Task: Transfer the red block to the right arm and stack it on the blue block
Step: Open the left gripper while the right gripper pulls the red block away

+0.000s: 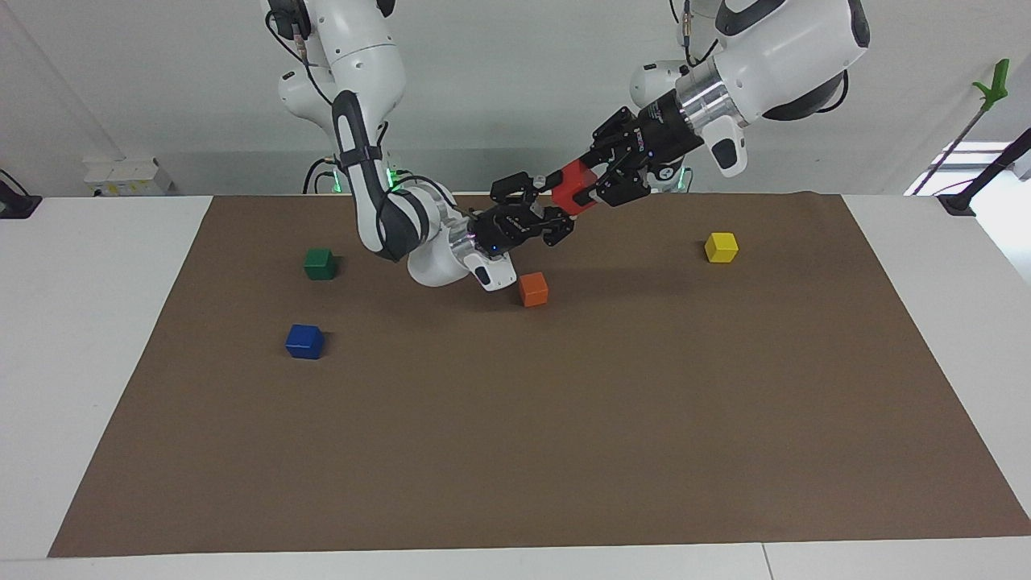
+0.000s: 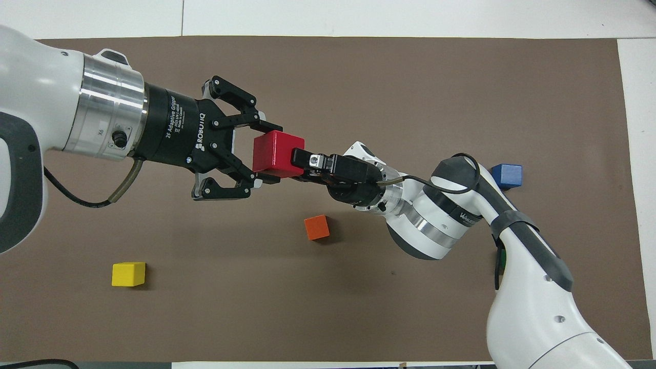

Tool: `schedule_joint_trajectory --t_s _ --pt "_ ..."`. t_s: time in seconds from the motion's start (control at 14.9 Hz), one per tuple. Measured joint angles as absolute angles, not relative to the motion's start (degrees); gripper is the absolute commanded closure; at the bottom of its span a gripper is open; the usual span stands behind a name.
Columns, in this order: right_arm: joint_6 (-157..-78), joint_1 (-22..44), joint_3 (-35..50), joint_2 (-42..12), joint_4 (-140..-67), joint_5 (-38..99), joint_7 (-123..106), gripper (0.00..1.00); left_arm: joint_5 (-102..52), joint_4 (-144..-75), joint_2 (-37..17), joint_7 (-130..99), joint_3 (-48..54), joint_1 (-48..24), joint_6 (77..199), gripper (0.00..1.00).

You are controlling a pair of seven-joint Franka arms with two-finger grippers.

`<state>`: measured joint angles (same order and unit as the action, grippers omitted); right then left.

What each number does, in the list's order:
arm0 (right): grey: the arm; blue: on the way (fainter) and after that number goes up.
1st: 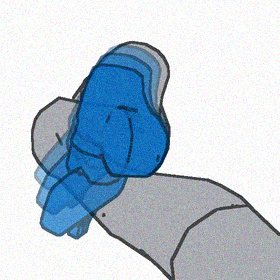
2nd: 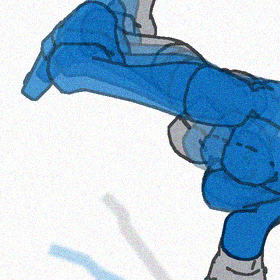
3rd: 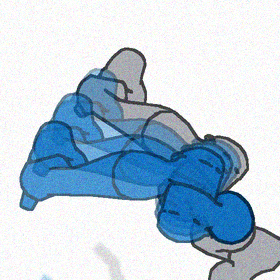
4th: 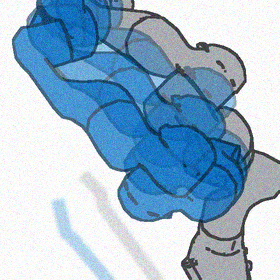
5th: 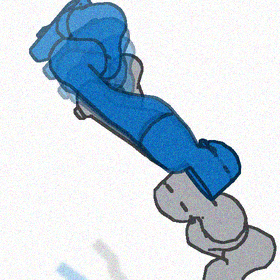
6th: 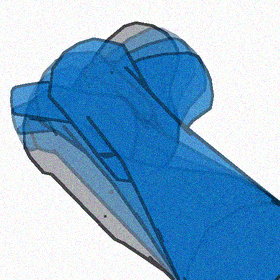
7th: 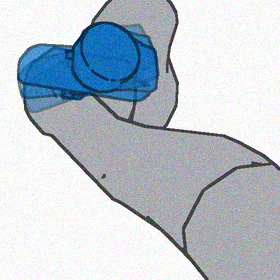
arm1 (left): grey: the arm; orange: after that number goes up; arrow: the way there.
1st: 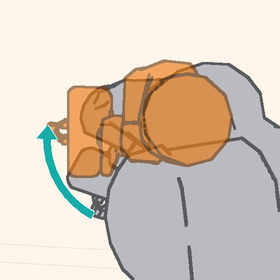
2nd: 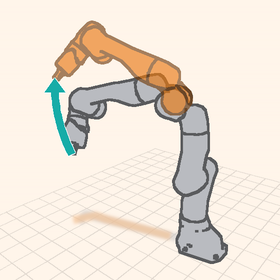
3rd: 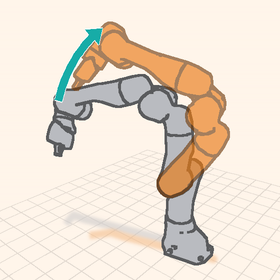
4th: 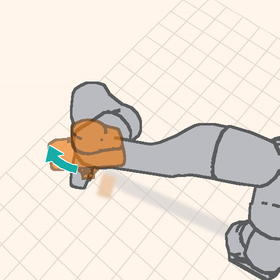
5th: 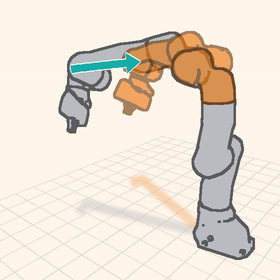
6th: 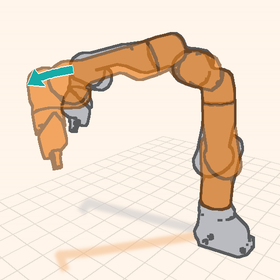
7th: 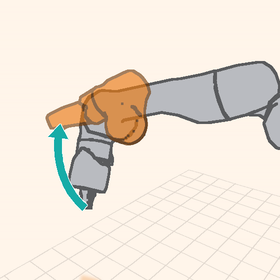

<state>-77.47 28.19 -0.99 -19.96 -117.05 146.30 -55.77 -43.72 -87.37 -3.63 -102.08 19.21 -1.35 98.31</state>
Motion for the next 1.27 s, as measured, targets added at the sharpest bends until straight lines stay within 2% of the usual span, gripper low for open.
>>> schedule_joint_trajectory --t_s 0.47,0.94,1.27 --pt "-77.50 26.96 -1.03 -20.00 -116.81 146.22 -55.77 1.00 -43.71 -87.38 -3.63 -102.23 19.20 -1.35 98.31 0.00" --pt "-78.07 21.74 -1.07 -19.91 -116.77 141.91 -53.62 1.00 -42.42 -87.39 -3.55 -102.23 19.21 -1.35 98.31 0.00" --pt "-83.72 17.17 -1.09 -17.31 -116.25 134.73 -49.02 1.00 -36.35 -87.37 -2.15 -99.12 18.83 -1.30 97.40 0.00"
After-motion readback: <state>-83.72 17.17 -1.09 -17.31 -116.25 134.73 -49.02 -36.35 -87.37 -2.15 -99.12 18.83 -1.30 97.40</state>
